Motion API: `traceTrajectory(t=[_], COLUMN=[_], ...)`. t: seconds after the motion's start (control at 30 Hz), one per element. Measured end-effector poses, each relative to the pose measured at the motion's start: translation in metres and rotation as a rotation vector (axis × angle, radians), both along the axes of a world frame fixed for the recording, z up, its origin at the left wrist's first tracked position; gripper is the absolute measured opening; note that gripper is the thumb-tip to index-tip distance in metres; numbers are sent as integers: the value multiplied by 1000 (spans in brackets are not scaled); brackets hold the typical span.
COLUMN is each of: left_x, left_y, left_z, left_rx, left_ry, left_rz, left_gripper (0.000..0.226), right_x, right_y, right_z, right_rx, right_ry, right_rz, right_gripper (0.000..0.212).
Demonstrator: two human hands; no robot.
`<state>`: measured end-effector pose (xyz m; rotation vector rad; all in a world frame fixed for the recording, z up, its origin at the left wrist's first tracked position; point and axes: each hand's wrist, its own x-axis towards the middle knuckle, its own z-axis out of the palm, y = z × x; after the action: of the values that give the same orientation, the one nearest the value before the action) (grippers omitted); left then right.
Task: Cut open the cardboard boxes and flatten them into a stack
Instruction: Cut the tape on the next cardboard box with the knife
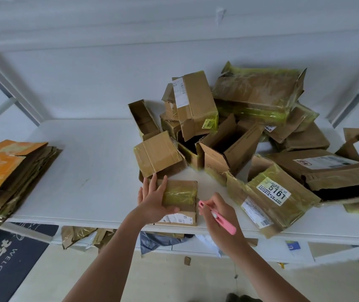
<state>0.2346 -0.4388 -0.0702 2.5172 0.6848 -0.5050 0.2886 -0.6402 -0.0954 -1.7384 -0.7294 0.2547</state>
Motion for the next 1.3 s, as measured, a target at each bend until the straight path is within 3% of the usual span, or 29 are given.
traceTrajectory(t=[0.2,0.5,0.93,1.03,1.17,1.23,1.3], left_x=[0,2,3,4,5,6,7], left_y=[0,1,16,23,28,30,31], left_z=[0,0,-2,1,5,6,5], left_rx=[-6,-24,-50,-59,-80,-75,-76], left_ry=[-15,-25,-19,-12,10,16,9], left_rz=[2,15,-50,-95,-139,-150,-154], left_gripper=[103,104,105,104,104,104,104], right_x=[6,28,7,29,65,74,78], right_y=[-8,21,-13,-19,-12,-8,-5], right_z=[7,-2,9,-5,-26,-30,-34], right_rx=[43,-13,-23,-192,-764,-903,-830], right_ry=[91,-18,1,-225,-418,-422,-246], right_rz=[-2,-107,62,8,141,169,148], right_gripper=[22,19,20,20,18,18,22])
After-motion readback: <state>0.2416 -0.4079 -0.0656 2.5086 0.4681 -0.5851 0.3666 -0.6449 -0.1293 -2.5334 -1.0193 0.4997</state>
